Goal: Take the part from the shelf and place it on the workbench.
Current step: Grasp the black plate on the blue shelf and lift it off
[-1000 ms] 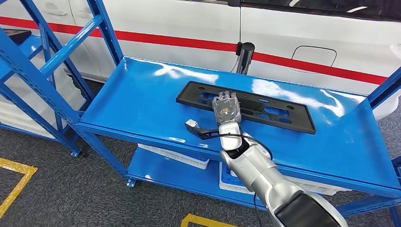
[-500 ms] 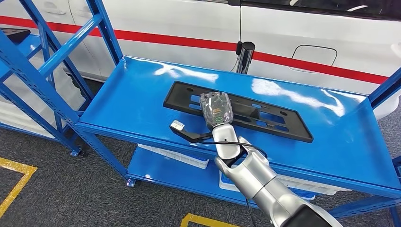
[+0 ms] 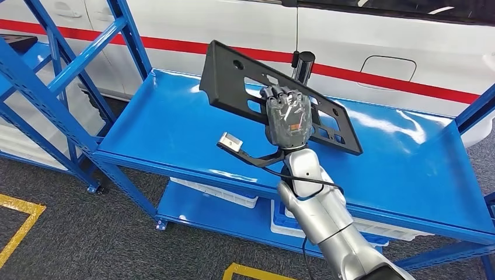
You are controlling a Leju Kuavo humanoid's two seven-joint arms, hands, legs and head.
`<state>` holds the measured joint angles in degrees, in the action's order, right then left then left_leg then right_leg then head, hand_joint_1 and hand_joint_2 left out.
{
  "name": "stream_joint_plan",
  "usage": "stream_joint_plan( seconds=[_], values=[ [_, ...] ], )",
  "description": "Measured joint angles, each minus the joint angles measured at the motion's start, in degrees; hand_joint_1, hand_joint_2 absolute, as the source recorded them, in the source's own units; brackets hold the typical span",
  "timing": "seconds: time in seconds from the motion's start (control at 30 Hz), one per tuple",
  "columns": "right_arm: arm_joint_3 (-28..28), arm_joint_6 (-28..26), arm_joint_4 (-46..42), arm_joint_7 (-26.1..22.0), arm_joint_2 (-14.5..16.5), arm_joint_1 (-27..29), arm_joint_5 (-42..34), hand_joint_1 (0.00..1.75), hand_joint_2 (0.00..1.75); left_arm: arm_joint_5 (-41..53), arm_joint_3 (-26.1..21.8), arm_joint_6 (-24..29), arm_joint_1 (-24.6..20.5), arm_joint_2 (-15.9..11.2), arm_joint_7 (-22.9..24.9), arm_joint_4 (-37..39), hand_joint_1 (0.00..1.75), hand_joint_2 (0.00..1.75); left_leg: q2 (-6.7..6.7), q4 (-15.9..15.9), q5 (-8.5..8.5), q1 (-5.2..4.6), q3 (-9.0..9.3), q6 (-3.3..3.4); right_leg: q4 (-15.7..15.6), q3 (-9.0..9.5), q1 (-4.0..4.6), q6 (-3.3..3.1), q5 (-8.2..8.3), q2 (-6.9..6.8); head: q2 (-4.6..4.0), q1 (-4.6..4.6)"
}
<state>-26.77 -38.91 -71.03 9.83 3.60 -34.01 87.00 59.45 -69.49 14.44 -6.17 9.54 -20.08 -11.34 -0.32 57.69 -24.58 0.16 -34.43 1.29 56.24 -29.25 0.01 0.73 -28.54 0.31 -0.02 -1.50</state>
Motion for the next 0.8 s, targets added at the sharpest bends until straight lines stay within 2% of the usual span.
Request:
stream_joint_plan(
  seconds=[0.1, 0.2, 0.27, 0.37, 0.4, 0.47, 0.57, 0.7, 0.8],
  values=[
    [3.31, -0.41, -5.01, -4.95, 0.77, 0.15, -2.43, 1.75, 1.75, 0.05, 0.01, 0.15, 0.0, 0.07, 0.16, 0.0, 0.0, 0.0, -0.01, 0.0, 0.0, 0.0, -0.01, 0.0, 0.0, -0.02, 0.0, 0.0, 0.0, 0.0, -0.01, -0.01],
    [5.45, -0.5, -8.24, -7.0, 1.29, 0.16, -4.08, 1.75, 1.75, 0.09, 0.01, 0.21, 0.0, 0.13, 0.19, 0.0, 0.0, 0.0, -0.02, -0.01, -0.01, 0.0, -0.03, -0.01, 0.0, -0.03, 0.01, -0.01, -0.01, 0.0, -0.01, 0.01],
    [7.02, -0.5, -9.4, -12.13, 2.12, 0.25, -9.23, 1.75, 1.75, 0.1, 0.01, 0.22, 0.0, 0.14, 0.19, 0.0, 0.0, 0.0, 0.01, -0.01, -0.01, 0.01, -0.03, -0.01, 0.0, -0.04, 0.02, -0.01, -0.01, 0.03, -0.01, 0.01],
    [10.96, -0.5, -10.1, -25.33, 4.83, 0.51, -23.25, 1.75, 1.75, 0.02, 0.0, 0.24, -0.01, 0.15, 0.1, 0.0, 0.0, 0.0, 0.03, -0.01, -0.01, 0.02, -0.02, -0.01, 0.0, -0.05, 0.02, -0.01, -0.01, 0.06, -0.01, -0.02],
    [11.89, -0.47, -10.14, -28.13, 5.46, 0.51, -28.75, 1.75, 1.75, -0.04, -0.01, 0.22, -0.01, 0.16, -0.03, 0.0, 0.0, 0.0, -0.01, -0.01, 0.0, 0.03, -0.02, -0.01, 0.0, -0.05, 0.02, -0.01, -0.01, 0.03, -0.01, -0.01],
    [12.43, 0.12, -10.22, -30.49, 5.79, 0.41, -40.96, 1.75, 1.75, -0.26, -0.02, 0.0, 0.01, 0.19, -0.42, 0.0, 0.0, 0.0, -0.09, -0.02, 0.0, 0.05, -0.02, -0.01, 0.0, -0.02, 0.02, 0.03, -0.06, -0.02, -0.01, 0.01],
    [11.79, 3.17, -10.97, -31.19, 5.21, 0.4, -56.72, 1.75, 1.75, -0.48, -0.02, -0.87, 0.06, 0.21, -1.16, 0.0, 0.0, 0.0, -0.1, -0.02, 0.0, 0.03, -0.03, -0.01, 0.0, -0.01, 0.02, 0.12, -0.1, -0.03, -0.01, 0.0],
    [10.55, 6.85, -12.53, -33.13, 4.12, 0.41, -67.75, 1.75, 1.75, -0.48, -0.02, -1.34, 0.07, 0.21, -2.28, 0.0, 0.0, 1.75, -0.13, 0.0, 0.0, 0.01, -0.04, -0.01, 0.0, -0.02, -0.01, 0.15, -0.09, -0.05, -0.01, 0.0],
    [10.11, 8.78, -14.37, -35.62, 3.26, 0.47, -75.85, 1.75, 1.75, -0.21, -0.01, -1.27, 0.14, 0.2, -3.26, 0.0, 0.0, 1.75, -0.18, 0.0, -0.01, 0.01, -0.09, -0.01, 0.0, -0.03, -0.02, 0.16, -0.1, -0.11, 0.0, -0.01]
  ],
)
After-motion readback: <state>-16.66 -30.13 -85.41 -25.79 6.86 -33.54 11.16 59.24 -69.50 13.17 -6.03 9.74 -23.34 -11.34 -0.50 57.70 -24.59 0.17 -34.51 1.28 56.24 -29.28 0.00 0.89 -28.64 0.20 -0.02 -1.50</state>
